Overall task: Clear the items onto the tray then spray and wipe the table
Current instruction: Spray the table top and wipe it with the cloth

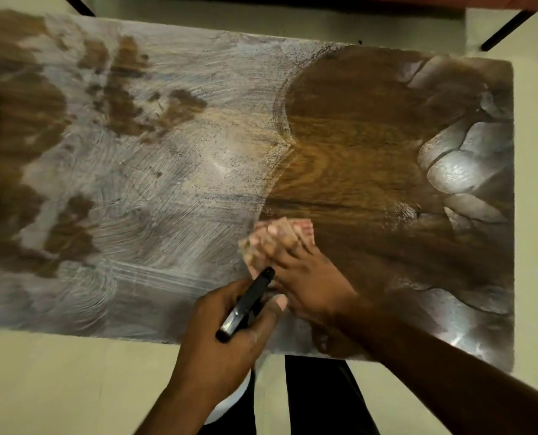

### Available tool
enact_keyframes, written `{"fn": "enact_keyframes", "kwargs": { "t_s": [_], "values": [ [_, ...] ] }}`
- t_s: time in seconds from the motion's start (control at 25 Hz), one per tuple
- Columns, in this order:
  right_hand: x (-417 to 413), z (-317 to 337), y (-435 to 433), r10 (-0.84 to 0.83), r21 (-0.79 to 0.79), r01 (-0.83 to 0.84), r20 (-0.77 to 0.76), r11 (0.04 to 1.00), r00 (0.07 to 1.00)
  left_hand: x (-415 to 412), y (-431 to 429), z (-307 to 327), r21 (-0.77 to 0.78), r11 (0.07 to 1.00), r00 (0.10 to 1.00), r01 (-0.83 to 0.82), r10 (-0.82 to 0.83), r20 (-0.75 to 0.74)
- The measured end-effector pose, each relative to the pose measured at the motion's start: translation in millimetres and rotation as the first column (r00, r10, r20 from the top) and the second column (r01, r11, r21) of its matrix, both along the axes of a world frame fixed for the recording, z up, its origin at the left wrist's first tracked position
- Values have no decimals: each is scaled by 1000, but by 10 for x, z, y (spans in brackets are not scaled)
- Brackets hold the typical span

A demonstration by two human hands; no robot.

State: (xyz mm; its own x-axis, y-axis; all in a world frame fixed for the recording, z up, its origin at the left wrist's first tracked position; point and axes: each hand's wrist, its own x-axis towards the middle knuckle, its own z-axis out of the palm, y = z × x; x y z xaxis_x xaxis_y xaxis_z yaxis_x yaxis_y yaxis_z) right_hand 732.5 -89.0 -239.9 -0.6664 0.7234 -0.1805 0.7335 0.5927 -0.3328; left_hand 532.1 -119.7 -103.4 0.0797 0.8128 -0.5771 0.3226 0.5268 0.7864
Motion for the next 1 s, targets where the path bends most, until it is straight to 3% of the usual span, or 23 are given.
{"fn": "enact_keyframes", "kwargs": {
  "t_s": [0.08, 0.12, 0.16, 0.24, 0.28, 0.36, 0.4, 0.44, 0.48, 0.52, 0.6, 0.64, 0.68, 0.76, 0.84, 0.92, 1.0],
  "values": [
    [474, -8, -422, 294, -2, -294, 61, 956, 954, -131, -138, -14, 9, 999, 999, 52, -52, -14],
    [756, 10, -555, 296, -9, -297, 101, 955, 950, -192, -221, -25, 4, 997, 997, 81, -81, -10],
    [1018, 36, -663, 202, -3, -203, 130, 979, 971, -246, -309, -40, -5, 995, 995, 103, -103, 6],
    [1299, 130, -812, -245, 19, 245, 70, 969, 967, -355, -481, -55, -28, 989, 989, 146, -146, 31],
    [1246, 155, -849, -515, 20, 515, 6, 857, 857, -396, -556, -55, -37, 985, 985, 171, -170, 32],
    [679, 169, -833, -906, -49, 905, -41, 423, 421, -469, -716, -35, -42, 975, 976, 217, -216, 24],
    [284, 169, -812, -966, -85, 962, -14, 259, 259, -499, -793, -25, -46, 973, 974, 226, -225, 18],
    [-114, 163, -838, -976, -102, 971, 14, 215, 218, -526, -863, -8, -51, 973, 974, 226, -226, 7],
    [-472, 145, -918, -955, -98, 951, 18, 294, 297, -552, -918, 4, -51, 974, 975, 223, -223, -6],
    [-751, 120, -1071, -887, -89, 884, 5, 460, 462, -567, -965, 9, -48, 974, 975, 220, -221, -25],
    [-898, 74, -1502, -579, -74, 576, -18, 814, 815, -589, -1026, 10, -36, 976, 974, 216, -218, -60],
    [-756, 44, -1707, -418, -38, 418, -3, 908, 908, -603, -1054, 7, -37, 976, 974, 216, -218, -63],
    [-514, 21, -1862, -315, -13, 316, 16, 949, 949, -617, -1069, 10, -45, 976, 975, 211, -213, -56],
    [65, 19, -2128, -353, -27, 354, 34, 935, 935, -655, -1095, 8, -88, 977, 980, 196, -197, -4],
    [586, 78, -2337, -599, -14, 599, 9, 801, 801, -696, -1112, 11, -120, 975, 982, 187, -184, 34],
    [762, 168, -2345, -852, 2, 852, 6, 524, 524, -728, -1107, 4, -128, 976, 984, 176, -171, 48],
    [420, 168, -2167, -975, 3, 976, 15, 220, 220, -746, -1086, -4, -119, 982, 989, 150, -147, 31]
  ]
}}
